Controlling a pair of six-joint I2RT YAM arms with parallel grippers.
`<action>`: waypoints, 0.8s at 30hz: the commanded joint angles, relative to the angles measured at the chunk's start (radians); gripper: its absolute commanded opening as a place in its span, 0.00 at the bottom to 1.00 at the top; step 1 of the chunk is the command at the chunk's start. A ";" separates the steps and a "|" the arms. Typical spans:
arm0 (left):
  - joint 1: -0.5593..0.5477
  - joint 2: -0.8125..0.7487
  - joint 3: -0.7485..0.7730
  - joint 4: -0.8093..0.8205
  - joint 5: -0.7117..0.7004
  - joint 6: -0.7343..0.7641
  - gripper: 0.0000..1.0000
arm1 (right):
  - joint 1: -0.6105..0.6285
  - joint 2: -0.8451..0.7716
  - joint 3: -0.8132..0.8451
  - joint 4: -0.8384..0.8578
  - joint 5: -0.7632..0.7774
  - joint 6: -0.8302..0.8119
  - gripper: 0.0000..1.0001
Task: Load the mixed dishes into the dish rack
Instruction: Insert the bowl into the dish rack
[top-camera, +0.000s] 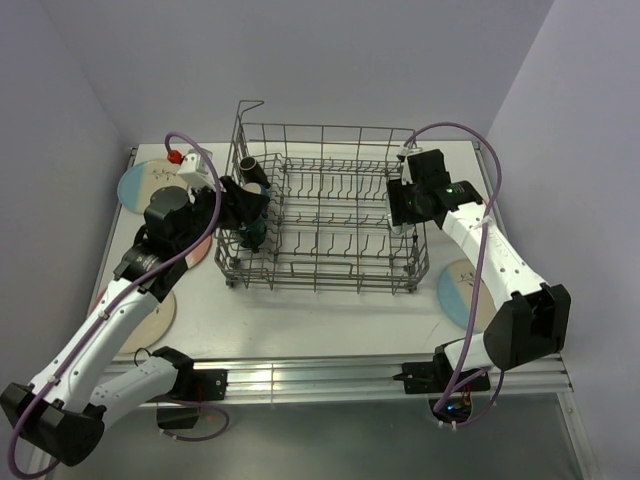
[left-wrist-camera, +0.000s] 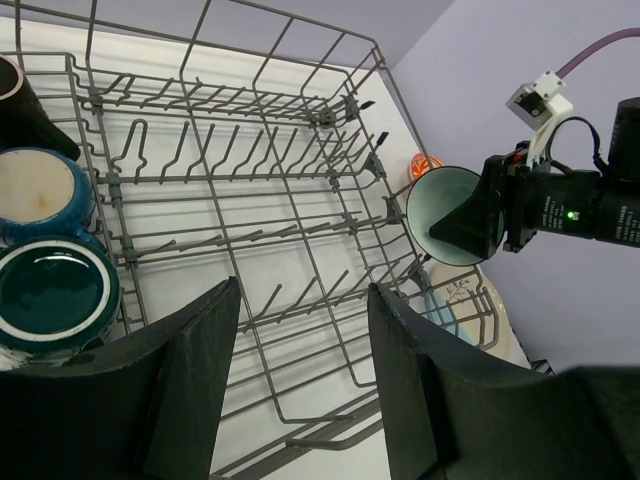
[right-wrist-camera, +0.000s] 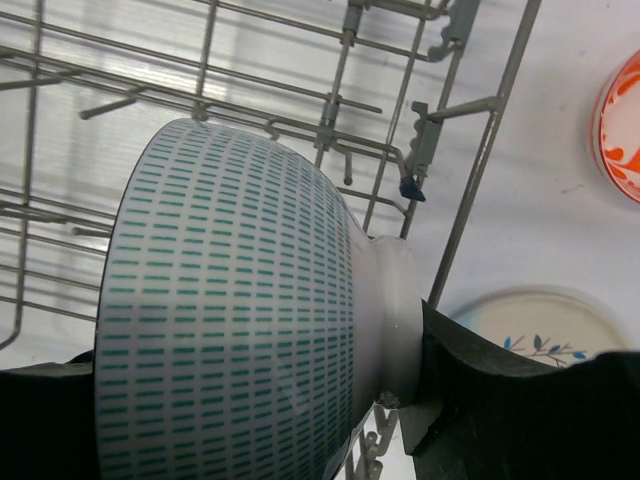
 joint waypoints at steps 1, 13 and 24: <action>0.000 -0.038 -0.019 0.009 -0.029 -0.015 0.60 | 0.001 0.010 0.048 0.002 0.062 -0.021 0.36; 0.000 -0.089 -0.056 -0.006 -0.057 -0.014 0.61 | 0.027 0.100 0.035 -0.007 0.092 0.017 0.38; 0.000 -0.081 -0.056 -0.001 -0.072 -0.012 0.62 | 0.052 0.132 0.003 -0.019 0.094 0.052 0.46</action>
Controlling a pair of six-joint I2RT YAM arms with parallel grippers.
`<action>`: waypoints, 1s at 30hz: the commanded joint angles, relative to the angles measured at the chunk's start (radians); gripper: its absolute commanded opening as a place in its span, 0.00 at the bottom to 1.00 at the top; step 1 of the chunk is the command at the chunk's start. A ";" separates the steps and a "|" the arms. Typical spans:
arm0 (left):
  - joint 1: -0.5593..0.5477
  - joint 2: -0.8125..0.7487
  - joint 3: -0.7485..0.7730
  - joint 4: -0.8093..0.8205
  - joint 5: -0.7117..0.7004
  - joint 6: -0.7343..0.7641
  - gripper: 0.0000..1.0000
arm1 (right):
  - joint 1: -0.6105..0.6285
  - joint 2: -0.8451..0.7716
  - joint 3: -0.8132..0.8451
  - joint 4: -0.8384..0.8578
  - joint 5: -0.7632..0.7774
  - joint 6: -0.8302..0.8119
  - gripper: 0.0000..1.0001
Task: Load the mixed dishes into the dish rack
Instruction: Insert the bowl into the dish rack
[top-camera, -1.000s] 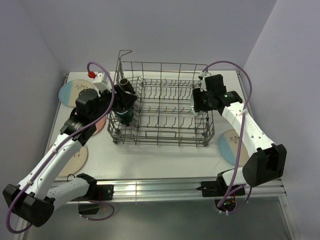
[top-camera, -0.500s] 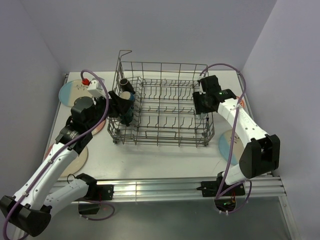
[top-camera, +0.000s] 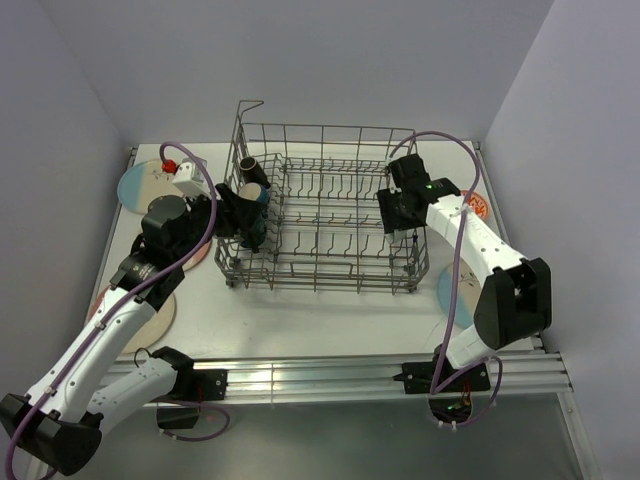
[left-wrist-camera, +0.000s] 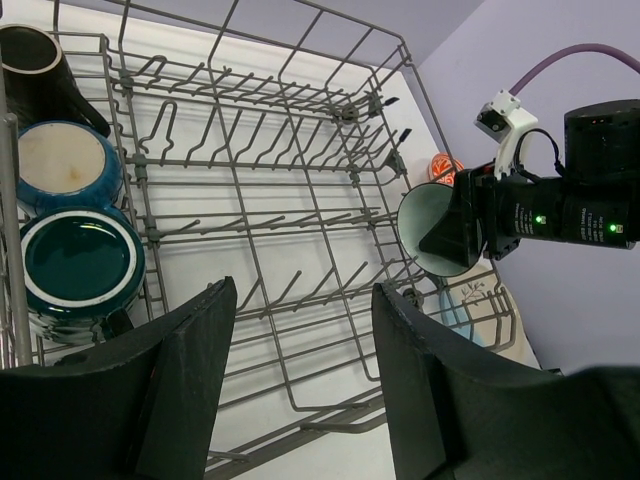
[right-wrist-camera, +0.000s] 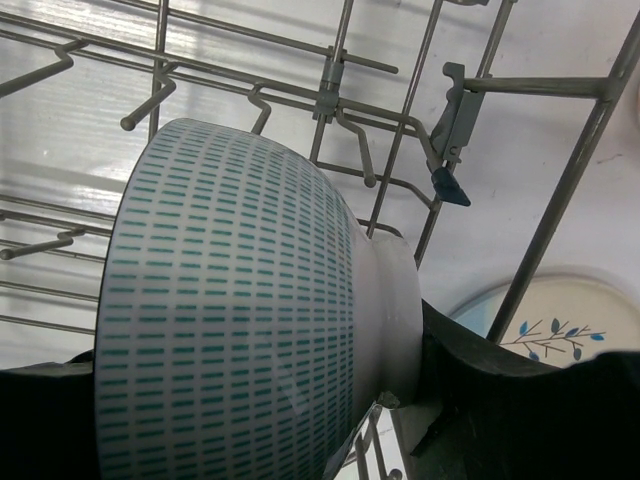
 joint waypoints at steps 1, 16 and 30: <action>0.000 -0.010 0.003 0.024 -0.019 0.002 0.62 | 0.005 0.002 0.002 0.013 0.017 0.024 0.46; 0.000 -0.005 0.000 0.029 -0.023 0.002 0.63 | 0.001 -0.050 0.011 0.020 0.062 0.045 0.47; 0.000 -0.022 -0.018 0.036 -0.022 -0.011 0.63 | -0.015 -0.041 0.015 0.023 0.088 0.103 0.50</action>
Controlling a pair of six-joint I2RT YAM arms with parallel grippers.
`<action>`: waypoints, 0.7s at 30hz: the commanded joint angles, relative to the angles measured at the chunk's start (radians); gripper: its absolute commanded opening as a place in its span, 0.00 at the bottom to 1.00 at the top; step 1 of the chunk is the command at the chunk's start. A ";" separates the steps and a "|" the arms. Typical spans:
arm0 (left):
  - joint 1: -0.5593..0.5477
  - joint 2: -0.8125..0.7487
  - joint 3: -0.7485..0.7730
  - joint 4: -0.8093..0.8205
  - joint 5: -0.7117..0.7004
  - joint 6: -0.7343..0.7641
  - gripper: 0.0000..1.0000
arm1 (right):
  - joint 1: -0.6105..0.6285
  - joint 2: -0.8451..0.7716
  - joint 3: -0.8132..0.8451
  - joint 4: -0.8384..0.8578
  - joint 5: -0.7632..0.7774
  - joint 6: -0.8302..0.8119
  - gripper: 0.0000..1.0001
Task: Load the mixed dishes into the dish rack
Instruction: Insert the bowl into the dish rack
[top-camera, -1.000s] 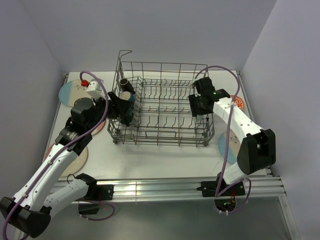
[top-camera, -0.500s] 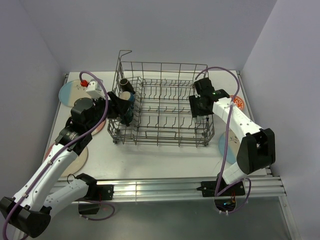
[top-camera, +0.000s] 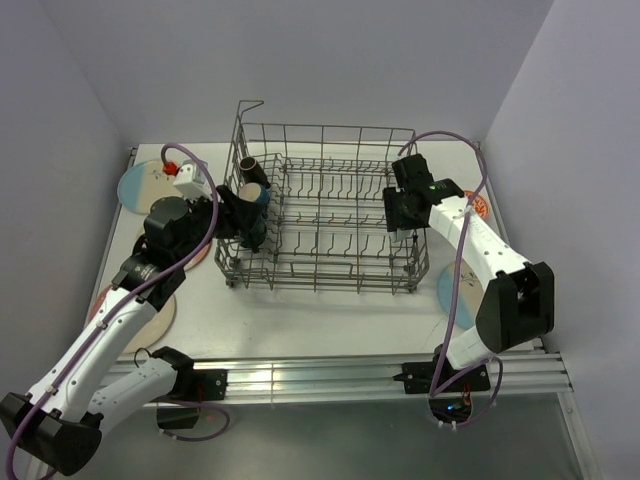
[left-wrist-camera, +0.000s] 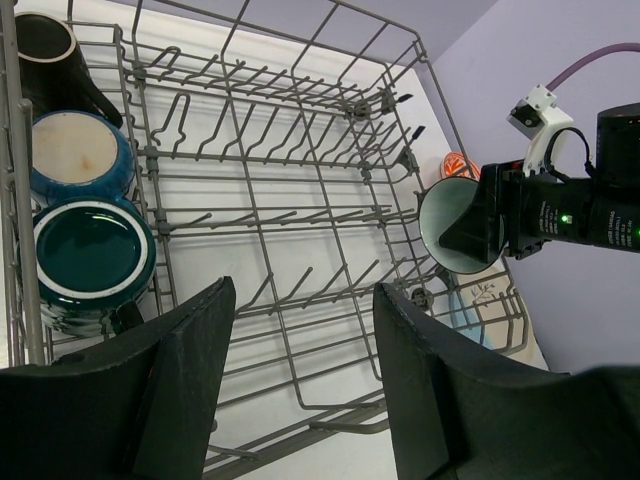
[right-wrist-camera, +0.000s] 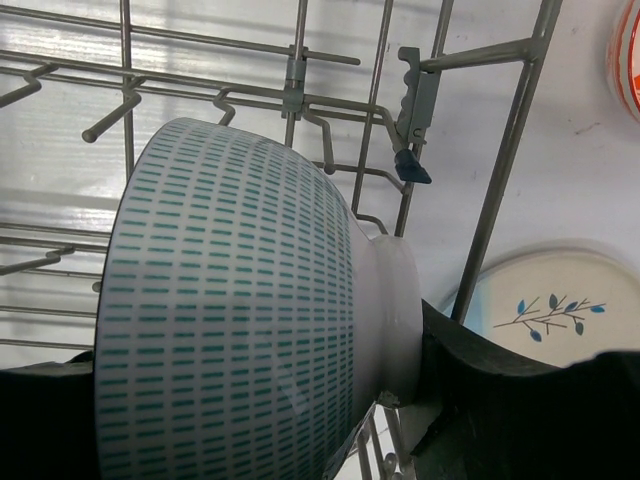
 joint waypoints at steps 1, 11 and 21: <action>0.000 -0.023 -0.003 0.032 0.000 -0.009 0.63 | -0.007 -0.013 0.027 0.033 0.030 0.038 0.50; 0.000 -0.045 -0.026 0.032 -0.013 -0.022 0.63 | 0.005 0.056 0.031 0.024 0.010 0.061 0.53; 0.000 -0.030 -0.020 0.034 -0.014 -0.014 0.63 | 0.019 0.084 0.024 0.026 0.005 0.040 0.68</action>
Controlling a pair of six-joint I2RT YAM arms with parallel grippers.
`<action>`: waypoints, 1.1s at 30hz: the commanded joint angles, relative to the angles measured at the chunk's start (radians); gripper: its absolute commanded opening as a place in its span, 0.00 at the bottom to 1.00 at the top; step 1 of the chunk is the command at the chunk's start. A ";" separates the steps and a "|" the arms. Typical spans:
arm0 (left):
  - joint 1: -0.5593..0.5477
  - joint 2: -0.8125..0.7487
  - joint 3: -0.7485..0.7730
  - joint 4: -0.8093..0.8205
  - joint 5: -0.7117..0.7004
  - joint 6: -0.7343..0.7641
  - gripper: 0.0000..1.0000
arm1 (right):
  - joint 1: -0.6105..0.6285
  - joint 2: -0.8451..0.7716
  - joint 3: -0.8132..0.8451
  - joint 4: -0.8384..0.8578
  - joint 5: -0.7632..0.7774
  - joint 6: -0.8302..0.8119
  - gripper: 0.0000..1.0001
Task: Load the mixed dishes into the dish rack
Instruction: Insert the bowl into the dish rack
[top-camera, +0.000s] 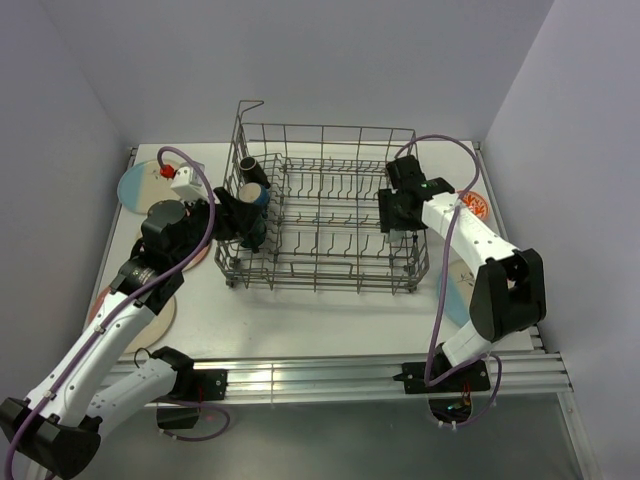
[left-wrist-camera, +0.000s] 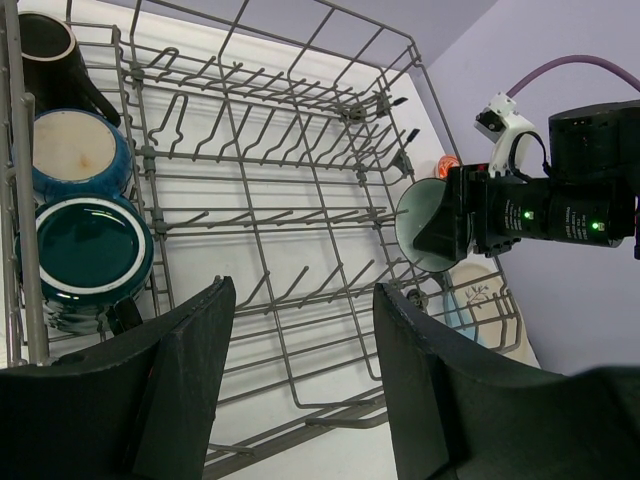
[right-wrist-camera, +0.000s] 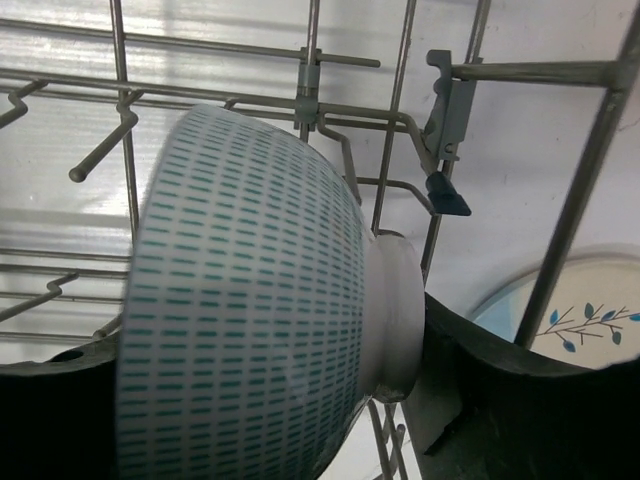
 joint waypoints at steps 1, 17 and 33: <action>0.000 -0.006 -0.002 0.035 -0.013 0.000 0.63 | 0.016 0.008 0.020 -0.005 0.010 -0.018 0.71; 0.000 -0.009 -0.002 0.030 -0.016 0.000 0.63 | 0.044 -0.032 0.006 -0.003 0.035 -0.055 1.00; 0.000 -0.009 0.027 0.067 0.021 -0.006 0.75 | -0.099 -0.169 0.238 -0.052 -0.305 -0.507 1.00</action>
